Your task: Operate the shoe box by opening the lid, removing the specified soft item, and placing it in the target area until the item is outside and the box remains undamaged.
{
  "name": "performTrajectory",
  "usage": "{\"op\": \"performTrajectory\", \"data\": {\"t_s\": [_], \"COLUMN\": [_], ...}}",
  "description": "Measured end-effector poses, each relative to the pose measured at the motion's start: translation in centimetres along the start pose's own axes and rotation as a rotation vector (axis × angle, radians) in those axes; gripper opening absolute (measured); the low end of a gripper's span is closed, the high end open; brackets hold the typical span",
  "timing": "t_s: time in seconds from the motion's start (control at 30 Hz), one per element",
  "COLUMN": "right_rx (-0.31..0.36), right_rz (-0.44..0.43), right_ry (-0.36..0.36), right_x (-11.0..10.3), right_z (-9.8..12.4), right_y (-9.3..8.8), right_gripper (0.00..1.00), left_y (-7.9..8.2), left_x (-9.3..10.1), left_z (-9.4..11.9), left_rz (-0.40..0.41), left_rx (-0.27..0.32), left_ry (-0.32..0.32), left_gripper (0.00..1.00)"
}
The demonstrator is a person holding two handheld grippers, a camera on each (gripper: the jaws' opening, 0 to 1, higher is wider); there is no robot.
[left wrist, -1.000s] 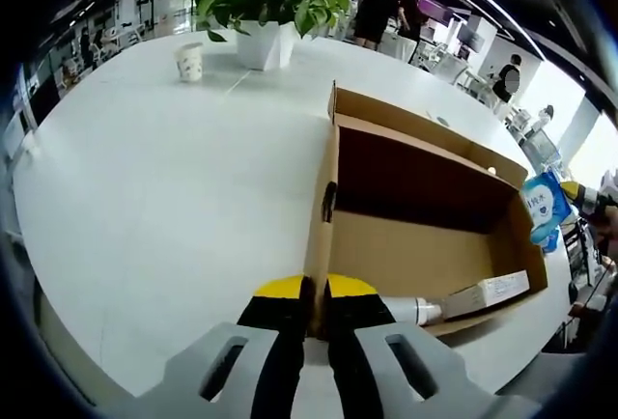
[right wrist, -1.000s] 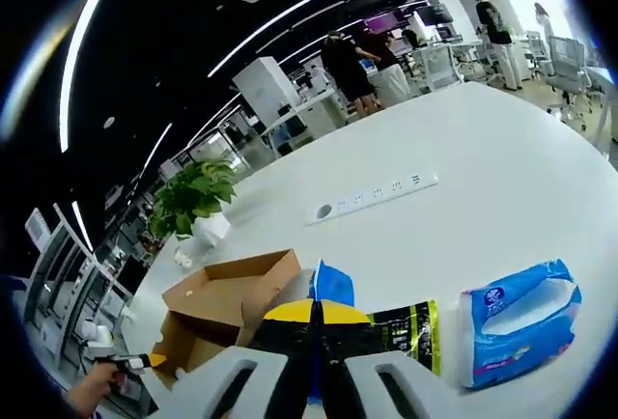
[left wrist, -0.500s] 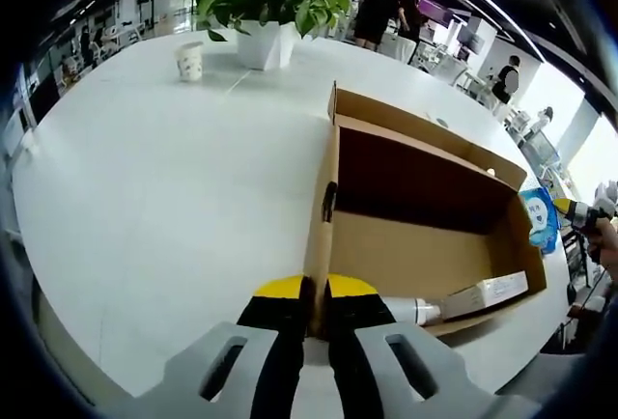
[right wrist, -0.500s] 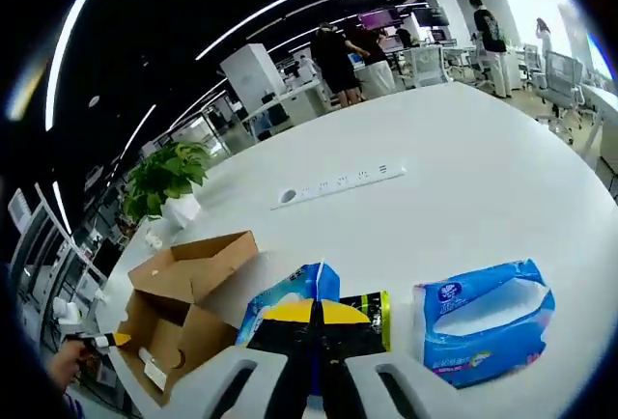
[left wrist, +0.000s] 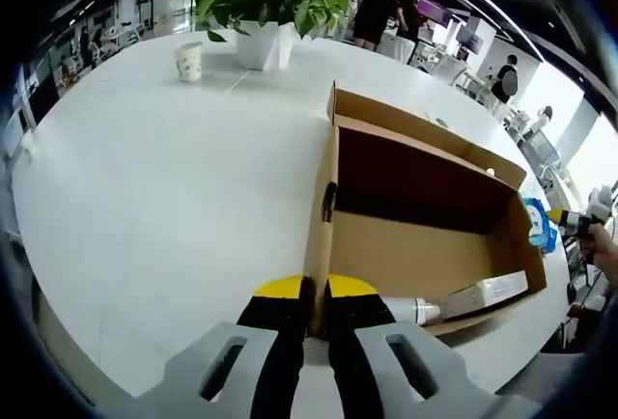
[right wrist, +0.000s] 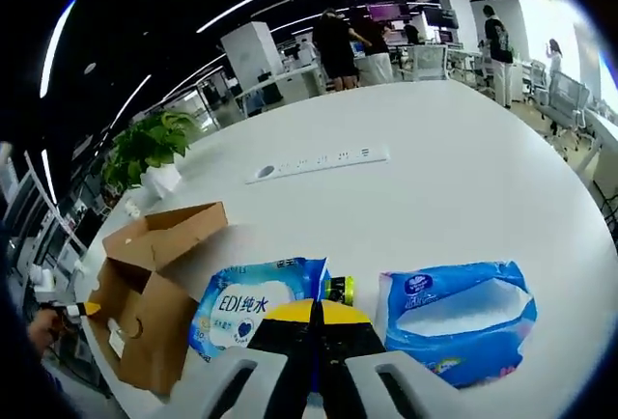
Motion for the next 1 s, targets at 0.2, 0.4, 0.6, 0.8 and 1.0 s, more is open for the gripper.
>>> {"op": "performTrajectory", "data": {"t_s": [0.2, 0.4, 0.6, 0.8, 1.0], "right_rx": [-0.026, -0.038, -0.056, -0.051, -0.039], "right_rz": [0.026, 0.062, 0.094, 0.116, 0.143], "right_ry": [-0.029, -0.054, -0.087, -0.108, -0.113], "right_x": [0.1, -0.1, 0.0, 0.2, 0.7], "right_z": [-0.3, -0.2, -0.5, -0.5, -0.7], "right_y": [-0.6, -1.2, -1.3, -1.4, -1.0], "right_gripper": [0.00, 0.00, 0.00, 0.00, 0.00], "left_y": [0.1, 0.1, 0.1, 0.1, 0.0], "left_x": [-0.2, -0.3, -0.3, -0.3, -0.2], "left_z": [-0.1, -0.2, -0.2, -0.2, -0.1], "left_rz": [-0.002, -0.001, -0.002, -0.001, -0.003], "left_rx": [0.000, 0.001, 0.002, 0.003, 0.004], "left_ry": [0.000, -0.002, -0.001, -0.003, -0.004], "left_gripper": [0.04, 0.04, 0.04, 0.04, 0.04]}}
Point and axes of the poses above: the point that each gripper's makers call its tool centre point, and the gripper's own axes: z roughly backward along the fingers, x roughly to its right, y roughly out of its top, the point moved 10 cm from there along z, roughly backward along the fingers, and after that the axes turned 12 degrees about -x, right-handed, at the moved point
